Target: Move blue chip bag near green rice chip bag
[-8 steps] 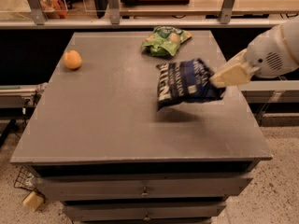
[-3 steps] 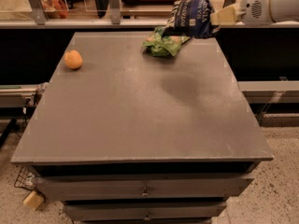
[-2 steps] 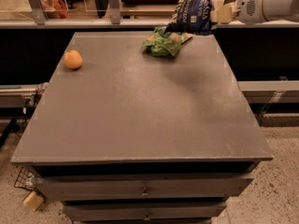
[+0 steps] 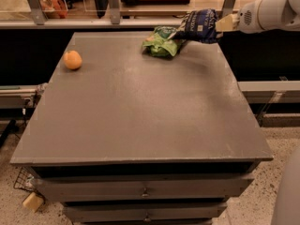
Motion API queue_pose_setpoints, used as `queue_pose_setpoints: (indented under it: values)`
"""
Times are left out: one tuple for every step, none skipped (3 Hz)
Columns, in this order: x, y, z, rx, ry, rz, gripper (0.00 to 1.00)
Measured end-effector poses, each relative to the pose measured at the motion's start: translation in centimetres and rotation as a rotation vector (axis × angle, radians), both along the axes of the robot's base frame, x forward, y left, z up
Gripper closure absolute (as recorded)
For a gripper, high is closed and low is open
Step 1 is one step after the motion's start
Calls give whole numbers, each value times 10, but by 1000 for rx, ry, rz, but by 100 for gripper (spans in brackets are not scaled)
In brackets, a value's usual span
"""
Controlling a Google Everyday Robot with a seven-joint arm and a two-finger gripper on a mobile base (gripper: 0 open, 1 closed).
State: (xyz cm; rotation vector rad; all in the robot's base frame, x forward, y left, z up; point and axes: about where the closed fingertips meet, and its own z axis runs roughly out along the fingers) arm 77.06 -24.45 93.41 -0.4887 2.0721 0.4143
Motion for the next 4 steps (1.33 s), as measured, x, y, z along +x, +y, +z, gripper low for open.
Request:
queue_pose_setpoints:
  values:
    - [4,-3,-14,-35,23,22,100]
    - [-1,-9,-33,-66,76,57,74]
    - [-9,-17,-52,-84,124,53,51]
    - [-25,-32,-68,-92,164,27,20]
